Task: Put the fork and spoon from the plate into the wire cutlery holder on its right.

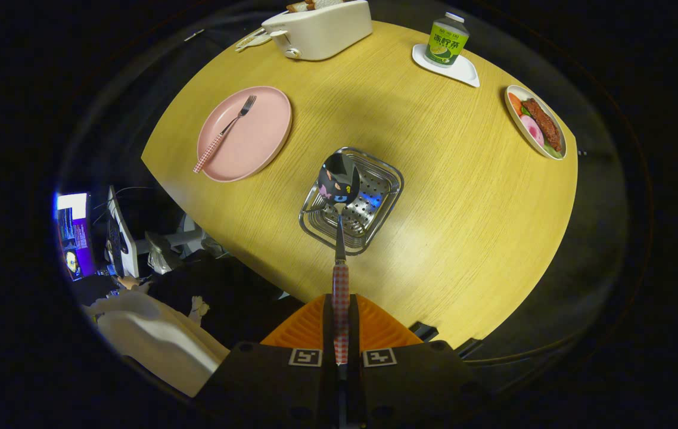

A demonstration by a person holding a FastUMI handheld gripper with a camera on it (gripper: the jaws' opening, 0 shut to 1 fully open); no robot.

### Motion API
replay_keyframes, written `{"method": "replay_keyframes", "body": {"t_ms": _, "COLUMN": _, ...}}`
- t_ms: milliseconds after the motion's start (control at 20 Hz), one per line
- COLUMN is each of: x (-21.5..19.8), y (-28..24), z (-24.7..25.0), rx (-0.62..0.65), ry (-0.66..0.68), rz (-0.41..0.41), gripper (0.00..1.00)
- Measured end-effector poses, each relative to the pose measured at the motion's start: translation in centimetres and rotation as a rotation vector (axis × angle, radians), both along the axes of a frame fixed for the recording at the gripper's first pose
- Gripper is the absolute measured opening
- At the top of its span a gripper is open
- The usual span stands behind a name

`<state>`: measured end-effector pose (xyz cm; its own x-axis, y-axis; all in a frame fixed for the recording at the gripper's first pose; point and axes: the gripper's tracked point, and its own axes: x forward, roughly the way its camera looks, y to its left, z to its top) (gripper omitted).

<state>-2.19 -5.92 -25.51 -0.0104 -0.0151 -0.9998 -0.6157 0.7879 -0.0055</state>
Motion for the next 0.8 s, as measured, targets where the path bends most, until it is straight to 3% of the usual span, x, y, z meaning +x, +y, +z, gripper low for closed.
{"method": "replay_keyframes", "body": {"t_ms": 400, "x": 0.3, "y": -2.3, "z": 0.8, "rx": -0.110, "ry": 0.103, "rz": 0.115, "gripper": 0.10}}
{"method": "replay_keyframes", "body": {"t_ms": 800, "x": 1.9, "y": -0.7, "z": -2.4, "rx": -0.133, "ry": 0.228, "rz": 0.021, "gripper": 0.10}}
